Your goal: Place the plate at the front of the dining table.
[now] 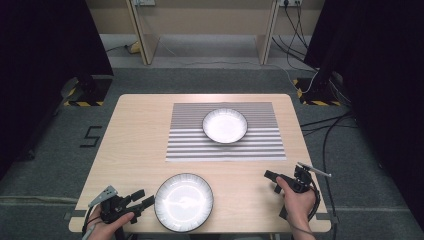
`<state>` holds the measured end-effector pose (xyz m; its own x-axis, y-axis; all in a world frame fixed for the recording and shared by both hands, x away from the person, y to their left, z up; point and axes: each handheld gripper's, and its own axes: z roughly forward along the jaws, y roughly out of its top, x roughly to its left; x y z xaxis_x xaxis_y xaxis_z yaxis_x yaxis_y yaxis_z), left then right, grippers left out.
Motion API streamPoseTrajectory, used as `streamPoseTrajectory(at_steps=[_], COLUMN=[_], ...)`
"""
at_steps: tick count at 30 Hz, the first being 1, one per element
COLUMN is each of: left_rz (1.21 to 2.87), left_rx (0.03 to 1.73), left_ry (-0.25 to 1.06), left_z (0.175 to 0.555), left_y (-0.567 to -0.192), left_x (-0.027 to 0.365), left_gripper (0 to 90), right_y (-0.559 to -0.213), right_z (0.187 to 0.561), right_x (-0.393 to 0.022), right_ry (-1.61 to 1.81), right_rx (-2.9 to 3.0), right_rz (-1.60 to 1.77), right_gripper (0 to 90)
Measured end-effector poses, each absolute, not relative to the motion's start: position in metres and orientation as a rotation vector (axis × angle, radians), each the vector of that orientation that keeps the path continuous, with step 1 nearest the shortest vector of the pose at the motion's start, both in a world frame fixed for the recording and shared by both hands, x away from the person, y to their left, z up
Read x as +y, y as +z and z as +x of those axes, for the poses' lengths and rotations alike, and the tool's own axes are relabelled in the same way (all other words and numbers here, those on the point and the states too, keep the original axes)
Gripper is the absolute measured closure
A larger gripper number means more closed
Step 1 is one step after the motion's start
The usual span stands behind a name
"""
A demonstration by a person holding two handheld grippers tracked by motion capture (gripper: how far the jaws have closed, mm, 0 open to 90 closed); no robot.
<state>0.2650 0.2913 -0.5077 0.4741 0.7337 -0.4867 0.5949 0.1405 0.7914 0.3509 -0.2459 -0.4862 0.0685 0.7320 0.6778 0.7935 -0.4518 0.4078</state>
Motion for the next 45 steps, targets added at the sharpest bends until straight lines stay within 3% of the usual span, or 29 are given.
streamPoseTrajectory(at_steps=[45], left_rz=[1.538], left_rx=[1.206], left_ry=[0.145], left_z=[0.265], left_y=[-0.509], left_x=[0.292], left_gripper=[34.5], right_y=[-0.498], right_z=[0.309], right_x=[-0.268], right_ry=[-1.389], right_rx=[-1.564], right_rz=[-2.277], right_gripper=[48.6])
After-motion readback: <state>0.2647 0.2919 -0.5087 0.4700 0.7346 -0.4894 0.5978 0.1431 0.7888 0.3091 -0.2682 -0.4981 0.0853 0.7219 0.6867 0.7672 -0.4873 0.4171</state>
